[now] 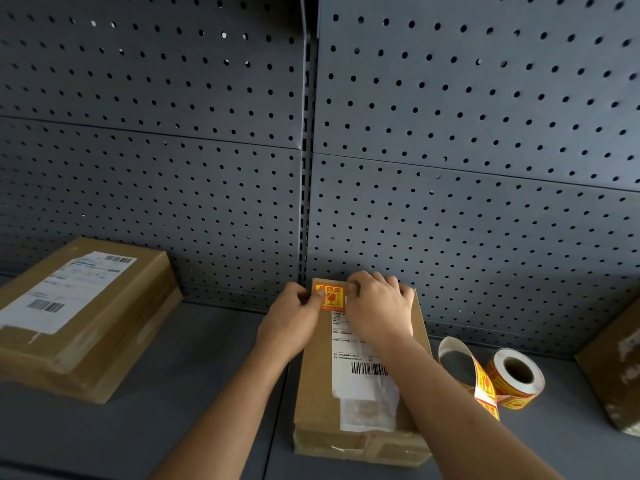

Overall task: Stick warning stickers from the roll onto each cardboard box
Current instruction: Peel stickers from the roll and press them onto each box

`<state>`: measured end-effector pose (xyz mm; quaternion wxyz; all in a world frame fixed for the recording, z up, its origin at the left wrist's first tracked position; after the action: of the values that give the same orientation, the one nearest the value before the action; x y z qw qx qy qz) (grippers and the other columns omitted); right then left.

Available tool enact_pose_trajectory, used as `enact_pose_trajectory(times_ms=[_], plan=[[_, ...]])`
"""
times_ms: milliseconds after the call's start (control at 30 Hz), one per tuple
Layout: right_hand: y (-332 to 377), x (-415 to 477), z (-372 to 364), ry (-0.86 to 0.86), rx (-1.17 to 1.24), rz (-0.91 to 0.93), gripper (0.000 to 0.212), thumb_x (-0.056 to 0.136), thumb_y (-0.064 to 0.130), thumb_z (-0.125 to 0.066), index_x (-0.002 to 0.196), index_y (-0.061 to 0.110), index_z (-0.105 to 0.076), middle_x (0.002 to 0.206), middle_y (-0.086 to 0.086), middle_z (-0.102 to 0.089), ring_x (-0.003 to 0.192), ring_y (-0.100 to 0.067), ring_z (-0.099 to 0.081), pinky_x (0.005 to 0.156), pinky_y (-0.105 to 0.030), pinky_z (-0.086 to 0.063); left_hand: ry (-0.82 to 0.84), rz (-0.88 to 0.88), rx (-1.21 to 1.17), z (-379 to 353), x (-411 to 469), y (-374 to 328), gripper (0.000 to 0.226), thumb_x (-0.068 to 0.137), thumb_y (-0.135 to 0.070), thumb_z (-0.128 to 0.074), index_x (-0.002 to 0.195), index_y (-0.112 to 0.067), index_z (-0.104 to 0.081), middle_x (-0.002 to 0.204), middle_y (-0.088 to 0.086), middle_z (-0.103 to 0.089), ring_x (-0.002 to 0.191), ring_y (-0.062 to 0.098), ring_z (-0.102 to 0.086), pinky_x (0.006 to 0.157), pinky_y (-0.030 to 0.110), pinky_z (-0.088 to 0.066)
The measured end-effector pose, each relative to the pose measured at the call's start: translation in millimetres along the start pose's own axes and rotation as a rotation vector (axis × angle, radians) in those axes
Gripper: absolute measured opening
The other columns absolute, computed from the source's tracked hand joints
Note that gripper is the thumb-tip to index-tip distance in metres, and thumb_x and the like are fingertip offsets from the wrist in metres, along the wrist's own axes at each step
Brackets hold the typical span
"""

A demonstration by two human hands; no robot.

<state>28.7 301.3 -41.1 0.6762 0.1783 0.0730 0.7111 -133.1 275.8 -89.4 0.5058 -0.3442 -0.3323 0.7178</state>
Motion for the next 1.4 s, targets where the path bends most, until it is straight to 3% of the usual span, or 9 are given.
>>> enact_pose_trajectory(times_ms=[133,367,500,667,767,967,1133,1267,1400], plan=[[-3,1,7,-0.010,0.131,-0.024,0.036,0.102,0.029,-0.039,0.132,0.028,-0.058,0.132,0.003,-0.059,0.126,-0.021,-0.047,0.112,-0.044,-0.024,-0.012,-0.004,-0.018,6,-7,-4,0.034,0.103,-0.047,-0.041,0.120,-0.023,-0.057,0.103,-0.006,-0.063,0.095,0.015,-0.061,0.089,0.042,-0.051],[-54,-24,63,-0.110,0.420,-0.082,0.036,0.100,0.029,-0.052,0.136,0.027,-0.055,0.139,0.003,-0.050,0.130,-0.018,-0.046,0.102,-0.037,-0.044,0.064,-0.022,-0.151,18,-53,2,0.054,0.095,-0.064,-0.046,0.138,-0.031,-0.045,0.123,-0.015,-0.060,0.112,0.009,-0.060,0.097,0.037,-0.049],[-93,-65,50,0.084,0.584,-0.244,0.050,0.098,0.043,-0.056,0.144,0.026,-0.044,0.142,0.003,-0.049,0.116,-0.012,-0.051,0.089,-0.031,-0.044,0.196,-0.004,-0.287,10,-84,13,0.042,0.094,-0.058,-0.053,0.132,-0.041,-0.047,0.113,-0.029,-0.065,0.103,-0.005,-0.064,0.084,0.023,-0.049],[-96,-109,8,0.411,0.770,-0.366,0.051,0.094,0.047,-0.060,0.139,0.026,-0.045,0.116,0.012,-0.066,0.100,-0.011,-0.068,0.084,-0.033,-0.059,0.219,-0.070,-0.225,1,-99,15,0.037,0.095,-0.052,-0.058,0.131,-0.050,-0.051,0.107,-0.036,-0.069,0.093,-0.013,-0.067,0.082,0.020,-0.053],[-97,-114,9,0.391,0.763,-0.331,0.052,0.093,0.045,-0.064,0.139,0.029,-0.045,0.115,0.014,-0.068,0.099,-0.009,-0.070,0.088,-0.036,-0.060,0.199,-0.132,-0.250,5,-106,8,0.037,0.095,-0.046,-0.062,0.128,-0.052,-0.048,0.104,-0.045,-0.064,0.093,-0.017,-0.064,0.079,0.014,-0.052],[-93,-123,40,0.206,0.939,-0.179,0.061,0.091,0.027,-0.071,0.131,0.055,-0.035,0.121,0.032,-0.061,0.105,0.009,-0.063,0.077,-0.019,-0.055,0.128,-0.332,-0.321,13,-121,-6,0.066,0.088,-0.034,-0.071,0.140,-0.052,-0.034,0.124,-0.042,-0.059,0.118,-0.012,-0.057,0.099,0.021,-0.048],[-92,-140,35,0.127,0.969,-0.085,0.079,0.088,0.007,-0.073,0.143,0.047,-0.034,0.129,0.026,-0.062,0.121,0.004,-0.059,0.096,-0.022,-0.054,0.056,-0.426,-0.304,10,-125,0,0.079,0.080,-0.034,-0.074,0.143,-0.053,-0.029,0.135,-0.040,-0.052,0.129,-0.009,-0.051,0.104,0.019,-0.046],[-101,-152,12,0.133,0.863,-0.156,0.092,0.086,0.011,-0.076,0.150,0.046,-0.020,0.140,0.027,-0.050,0.134,-0.001,-0.047,0.111,-0.036,-0.046,0.036,-0.440,-0.249,-5,-124,22,0.086,0.079,-0.039,-0.075,0.142,-0.065,-0.023,0.141,-0.040,-0.046,0.133,-0.010,-0.046,0.108,0.023,-0.043],[-108,-163,-5,0.127,0.786,-0.152,0.096,0.084,0.007,-0.077,0.149,0.045,-0.016,0.147,0.024,-0.040,0.139,-0.002,-0.038,0.116,-0.034,-0.040,-0.032,-0.446,-0.238,-17,-124,44,0.098,0.081,-0.020,-0.081,0.132,-0.078,-0.021,0.131,-0.047,-0.049,0.124,-0.015,-0.051,0.100,0.010,-0.045]])
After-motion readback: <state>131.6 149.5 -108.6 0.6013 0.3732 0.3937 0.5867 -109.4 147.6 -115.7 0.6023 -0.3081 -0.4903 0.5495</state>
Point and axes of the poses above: each hand's wrist, its own x-axis towards the middle knuckle, its own z-axis out of the back of the hand, y = z × x, the point moved 9 cm from there along x, towards the middle knuckle
